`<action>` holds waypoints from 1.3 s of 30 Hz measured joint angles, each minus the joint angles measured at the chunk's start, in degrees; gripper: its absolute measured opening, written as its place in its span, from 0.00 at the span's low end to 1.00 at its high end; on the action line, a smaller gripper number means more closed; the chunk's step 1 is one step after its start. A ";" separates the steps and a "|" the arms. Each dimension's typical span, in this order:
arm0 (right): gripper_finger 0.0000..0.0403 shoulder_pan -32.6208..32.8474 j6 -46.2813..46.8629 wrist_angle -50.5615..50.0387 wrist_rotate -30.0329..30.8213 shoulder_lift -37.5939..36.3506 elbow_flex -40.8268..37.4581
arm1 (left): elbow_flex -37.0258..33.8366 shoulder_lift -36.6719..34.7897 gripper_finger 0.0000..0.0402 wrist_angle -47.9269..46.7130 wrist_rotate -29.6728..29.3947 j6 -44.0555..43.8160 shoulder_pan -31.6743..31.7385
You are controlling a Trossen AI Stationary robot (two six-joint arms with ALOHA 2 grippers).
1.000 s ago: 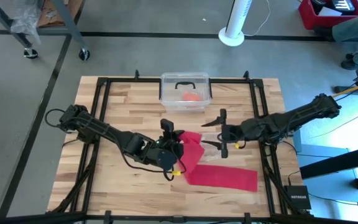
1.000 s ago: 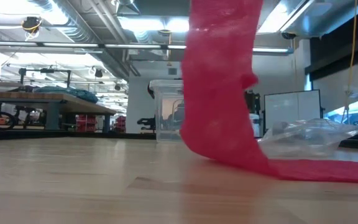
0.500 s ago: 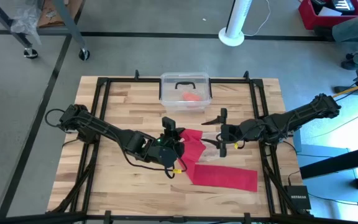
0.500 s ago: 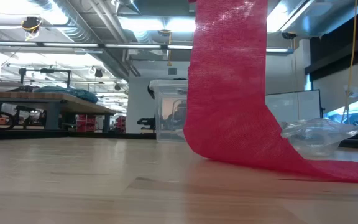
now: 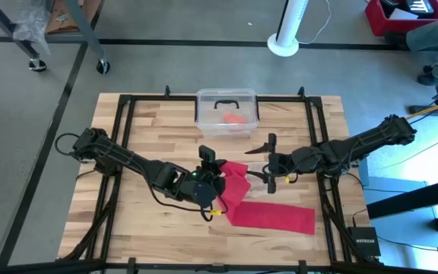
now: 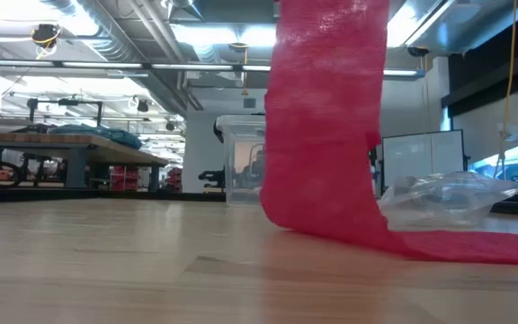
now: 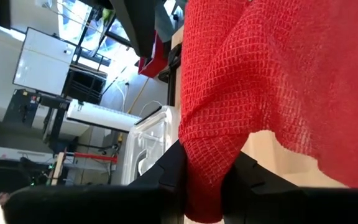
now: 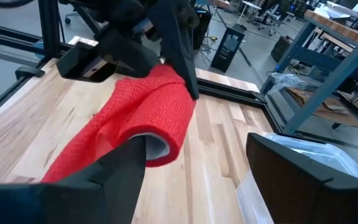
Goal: Roll bandage
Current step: Roll the red bandage
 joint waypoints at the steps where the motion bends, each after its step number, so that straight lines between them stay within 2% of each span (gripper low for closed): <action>1: 0.69 0.00 -0.05 0.47 0.03 0.21 0.00 | 0.00 0.00 0.13 0.04 0.20 -0.02 0.00; 7: 0.68 0.11 -0.24 3.68 -3.21 0.82 0.00 | 0.00 -0.02 0.13 1.06 0.45 -0.83 -0.42; 11: 0.60 0.11 -0.22 3.67 -3.02 1.36 0.00 | -0.02 -0.02 0.13 1.00 0.50 -1.45 -0.91; 15: 0.41 0.15 -0.21 3.86 -3.09 1.72 0.00 | -0.04 -0.02 0.13 0.90 0.20 -3.72 -1.53; 21: 0.05 0.11 -0.21 3.65 -1.92 1.59 0.00 | -0.07 -0.02 0.14 0.47 0.51 -11.91 -1.57; 24: 0.05 1.10 0.07 3.63 -0.63 1.40 0.00 | 0.33 -0.02 0.19 -0.58 0.97 -15.20 -2.47; 27: 0.06 3.05 0.02 2.71 2.43 1.18 0.48 | 1.68 -0.02 0.29 -3.50 1.10 -19.47 -4.13; 29: 0.03 4.91 0.03 1.52 3.80 1.16 1.96 | 3.50 -0.02 0.37 -7.28 1.04 -23.08 -5.61; 33: 0.03 9.90 0.06 -1.29 11.12 1.17 5.76 | 8.37 -0.05 0.49 -14.68 0.94 -31.40 -9.63; 36: 0.03 14.15 0.09 -1.98 17.44 1.19 8.36 | 9.88 -0.09 0.53 -14.99 0.89 -38.27 -13.27; 39: 0.02 17.83 0.09 0.97 21.64 1.41 9.27 | 8.48 0.19 0.53 -11.83 0.41 -42.47 -15.90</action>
